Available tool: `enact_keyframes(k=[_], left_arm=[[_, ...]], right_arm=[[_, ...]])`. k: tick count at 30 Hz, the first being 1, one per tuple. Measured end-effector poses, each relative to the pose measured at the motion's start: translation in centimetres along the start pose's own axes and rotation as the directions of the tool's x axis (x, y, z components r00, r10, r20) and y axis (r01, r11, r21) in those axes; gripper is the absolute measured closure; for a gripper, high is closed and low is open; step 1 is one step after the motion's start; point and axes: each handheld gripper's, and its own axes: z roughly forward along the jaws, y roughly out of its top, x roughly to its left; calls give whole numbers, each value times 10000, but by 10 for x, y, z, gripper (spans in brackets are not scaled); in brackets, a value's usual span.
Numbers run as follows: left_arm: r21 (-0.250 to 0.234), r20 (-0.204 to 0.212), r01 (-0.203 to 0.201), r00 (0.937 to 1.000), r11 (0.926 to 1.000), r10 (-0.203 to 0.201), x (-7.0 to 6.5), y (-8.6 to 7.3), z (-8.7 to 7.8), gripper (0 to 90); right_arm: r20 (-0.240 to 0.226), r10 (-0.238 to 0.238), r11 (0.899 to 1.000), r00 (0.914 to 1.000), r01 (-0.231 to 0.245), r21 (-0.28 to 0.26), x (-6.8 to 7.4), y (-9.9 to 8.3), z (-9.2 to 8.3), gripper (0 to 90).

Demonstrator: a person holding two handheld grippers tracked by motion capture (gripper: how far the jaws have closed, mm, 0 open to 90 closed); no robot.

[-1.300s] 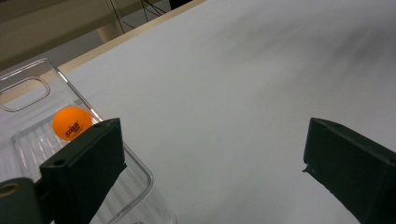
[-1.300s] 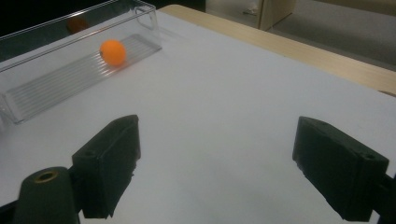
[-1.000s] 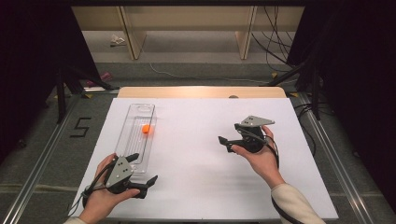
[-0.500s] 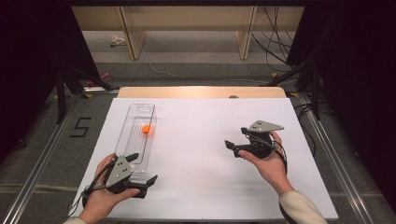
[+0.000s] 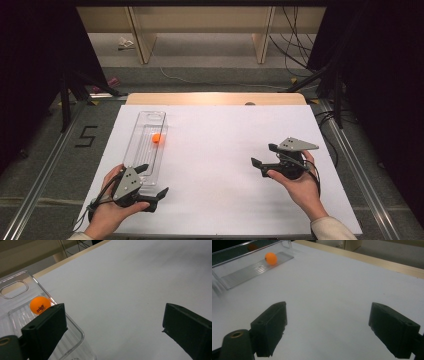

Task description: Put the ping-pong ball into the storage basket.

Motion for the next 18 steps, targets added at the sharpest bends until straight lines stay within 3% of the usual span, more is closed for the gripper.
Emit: enact_keyframes(k=[18], left_arm=[[-14, -3, 25, 10000, 10000, -25, 1, 0, 0, 49]], right_arm=[[-28, 132, 9999, 9999, -132, -108, 2, -14, -16, 160]])
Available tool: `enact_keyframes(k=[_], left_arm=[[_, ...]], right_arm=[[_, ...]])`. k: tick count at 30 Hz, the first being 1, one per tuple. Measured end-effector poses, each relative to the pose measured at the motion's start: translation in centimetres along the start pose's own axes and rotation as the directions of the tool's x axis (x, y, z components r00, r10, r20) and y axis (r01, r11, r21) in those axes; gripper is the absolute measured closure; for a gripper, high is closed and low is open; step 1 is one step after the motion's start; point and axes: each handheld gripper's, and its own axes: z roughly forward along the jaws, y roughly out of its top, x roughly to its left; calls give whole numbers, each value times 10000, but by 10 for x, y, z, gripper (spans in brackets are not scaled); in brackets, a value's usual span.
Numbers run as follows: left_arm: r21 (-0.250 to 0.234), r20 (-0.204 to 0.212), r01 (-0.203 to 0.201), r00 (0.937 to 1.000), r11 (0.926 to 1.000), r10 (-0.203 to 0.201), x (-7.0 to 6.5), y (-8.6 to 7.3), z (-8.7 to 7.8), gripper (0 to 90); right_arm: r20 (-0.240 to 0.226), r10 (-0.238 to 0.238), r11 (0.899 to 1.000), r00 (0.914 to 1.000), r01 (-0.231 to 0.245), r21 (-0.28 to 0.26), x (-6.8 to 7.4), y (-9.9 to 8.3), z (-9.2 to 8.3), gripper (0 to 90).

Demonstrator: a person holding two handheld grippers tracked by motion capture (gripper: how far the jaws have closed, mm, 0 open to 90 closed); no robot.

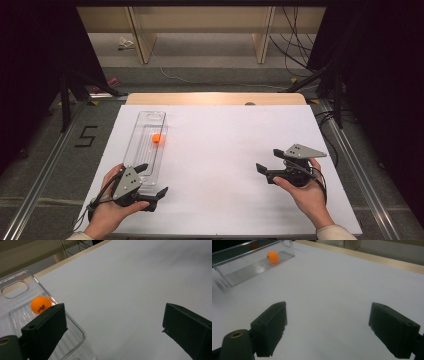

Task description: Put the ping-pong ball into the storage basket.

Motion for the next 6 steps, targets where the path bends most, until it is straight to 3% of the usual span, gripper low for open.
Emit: enact_keyframes(k=[6], left_arm=[[-9, 27, 40, 10000, 10000, -40, 0, 0, 1, 49]], right_arm=[[-4, 16, 10000, 10000, -16, 20, 0, -1, 0, 160]])
